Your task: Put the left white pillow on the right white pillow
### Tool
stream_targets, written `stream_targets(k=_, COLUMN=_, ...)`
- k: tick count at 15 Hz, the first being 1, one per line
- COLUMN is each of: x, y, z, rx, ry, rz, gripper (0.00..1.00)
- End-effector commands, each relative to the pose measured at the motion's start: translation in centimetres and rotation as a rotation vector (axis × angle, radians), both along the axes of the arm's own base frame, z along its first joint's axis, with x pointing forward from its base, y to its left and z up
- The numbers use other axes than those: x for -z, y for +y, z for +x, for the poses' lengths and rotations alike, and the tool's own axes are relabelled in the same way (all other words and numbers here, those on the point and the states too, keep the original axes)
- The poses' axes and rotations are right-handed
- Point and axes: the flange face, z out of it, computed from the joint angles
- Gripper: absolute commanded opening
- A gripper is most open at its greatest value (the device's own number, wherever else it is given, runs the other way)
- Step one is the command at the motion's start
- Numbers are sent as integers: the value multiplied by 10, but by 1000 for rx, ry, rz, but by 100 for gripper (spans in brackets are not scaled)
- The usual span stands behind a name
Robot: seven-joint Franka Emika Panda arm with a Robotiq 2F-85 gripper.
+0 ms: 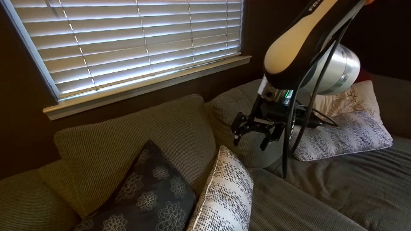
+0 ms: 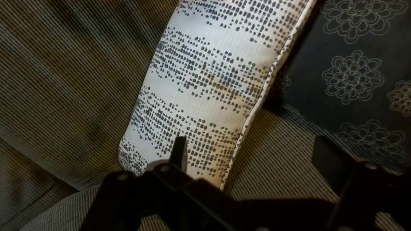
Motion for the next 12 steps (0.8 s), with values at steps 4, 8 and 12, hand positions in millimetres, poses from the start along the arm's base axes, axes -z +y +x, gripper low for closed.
stream_targets(k=4, x=106, y=-11, z=56, rx=-16, ry=53, rz=-18, gripper=100)
stream_targets(k=8, x=157, y=0, z=86, rx=-71, ry=47, rz=-79, gripper=100)
stream_targets(k=12, x=195, y=16, z=113, rx=-110, ry=53, rz=-125, gripper=100)
